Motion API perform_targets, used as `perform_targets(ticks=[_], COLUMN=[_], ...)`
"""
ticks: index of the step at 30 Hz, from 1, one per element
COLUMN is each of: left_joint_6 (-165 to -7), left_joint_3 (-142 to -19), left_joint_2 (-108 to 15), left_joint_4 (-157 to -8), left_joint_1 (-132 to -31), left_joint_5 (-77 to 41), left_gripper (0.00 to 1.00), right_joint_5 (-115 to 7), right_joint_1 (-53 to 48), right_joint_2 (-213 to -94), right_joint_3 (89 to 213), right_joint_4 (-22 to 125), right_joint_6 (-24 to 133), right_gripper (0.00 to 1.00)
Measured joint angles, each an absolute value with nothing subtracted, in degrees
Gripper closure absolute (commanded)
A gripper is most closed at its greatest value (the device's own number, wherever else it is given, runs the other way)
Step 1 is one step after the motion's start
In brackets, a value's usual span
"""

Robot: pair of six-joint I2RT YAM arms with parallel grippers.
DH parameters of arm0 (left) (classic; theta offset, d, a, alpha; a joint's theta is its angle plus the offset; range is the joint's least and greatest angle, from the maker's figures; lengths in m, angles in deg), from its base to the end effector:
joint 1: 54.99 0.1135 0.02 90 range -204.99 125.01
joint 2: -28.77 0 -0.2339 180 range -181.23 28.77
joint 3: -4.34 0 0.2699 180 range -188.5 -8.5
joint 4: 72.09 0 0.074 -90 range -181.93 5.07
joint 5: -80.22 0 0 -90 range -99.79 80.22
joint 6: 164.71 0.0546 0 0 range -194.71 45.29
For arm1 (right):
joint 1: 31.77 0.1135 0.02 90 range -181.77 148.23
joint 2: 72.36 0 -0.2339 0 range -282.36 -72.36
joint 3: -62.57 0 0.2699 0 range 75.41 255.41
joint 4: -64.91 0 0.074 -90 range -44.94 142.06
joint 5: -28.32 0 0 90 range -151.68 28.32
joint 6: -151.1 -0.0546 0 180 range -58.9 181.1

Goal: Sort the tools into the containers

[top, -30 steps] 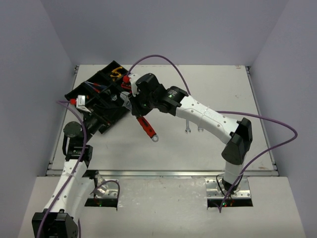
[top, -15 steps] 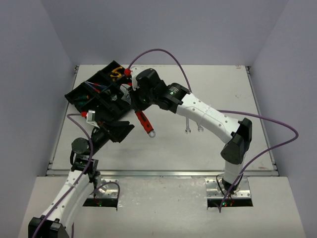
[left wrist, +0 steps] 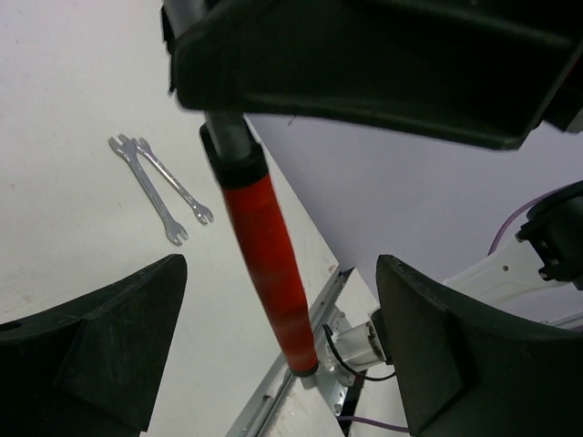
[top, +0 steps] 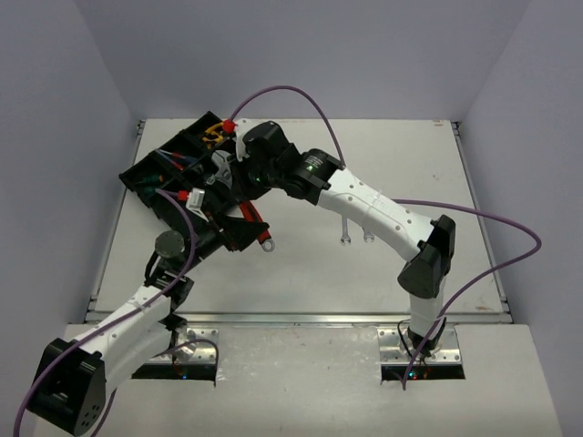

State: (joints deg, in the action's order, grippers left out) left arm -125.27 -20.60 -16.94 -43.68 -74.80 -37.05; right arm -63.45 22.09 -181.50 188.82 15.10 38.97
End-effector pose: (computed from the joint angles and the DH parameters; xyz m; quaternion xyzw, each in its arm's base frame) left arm 0.2084 -0.1016 0.2015 0.0014 0.6640 -0.5483 0.5084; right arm 0.2743 0.3728 0.3444 -0.2327 0.8461 0.2844 0.3861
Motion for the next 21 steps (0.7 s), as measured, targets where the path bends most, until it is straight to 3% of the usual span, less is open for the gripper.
perform_targets(ticks=[6,7,10,11,13,15,16,17,21], left_joint_6=[-123.44,-123.23,-122.75,-122.96,-122.98,-122.98,-122.96,-122.96,-123.1], left_joint_3=[-23.42,-23.55,-23.26,-23.31,-23.31,-23.33,-23.48,-23.68,-24.71], left_joint_2=[-19.59,-19.88,-21.19,-21.41,-21.64,-21.71,-21.69,-21.69,-22.19], left_joint_4=[-43.59,-43.66,-45.36,-45.53,-45.87,-46.23,-46.74,-47.6,-53.05], left_joint_1=[-76.29,-76.35,-76.34,-76.61,-76.79,-76.79,-76.79,-76.8,-76.84], left_joint_5=[-33.26,-32.68,-30.72,-30.59,-30.41,-30.23,-30.11,-29.99,-29.79], left_gripper=[0.95,0.99,1.0,1.0,1.0,1.0,1.0,1.0,1.0], right_joint_5=[-62.69,-62.61,-62.29,-62.14,-61.88,-61.84,-61.69,-61.55,-63.86], right_joint_1=[22.57,22.62,22.75,22.66,22.54,22.5,22.49,22.49,21.85], right_joint_2=[-181.73,-181.7,-181.1,-180.99,-180.93,-180.75,-180.42,-179.87,-175.69], right_joint_3=[187.97,187.67,186.05,185.62,185.04,184.24,183.45,182.38,178.27], right_joint_4=[16.42,16.95,18.11,18.13,18.46,19.41,20.34,21.63,25.07], right_joint_6=[37.68,37.47,37.52,37.48,37.37,37.37,37.26,37.14,37.1], right_gripper=[1.0,1.0,1.0,0.95,0.71,0.28,0.11,0.01,0.01])
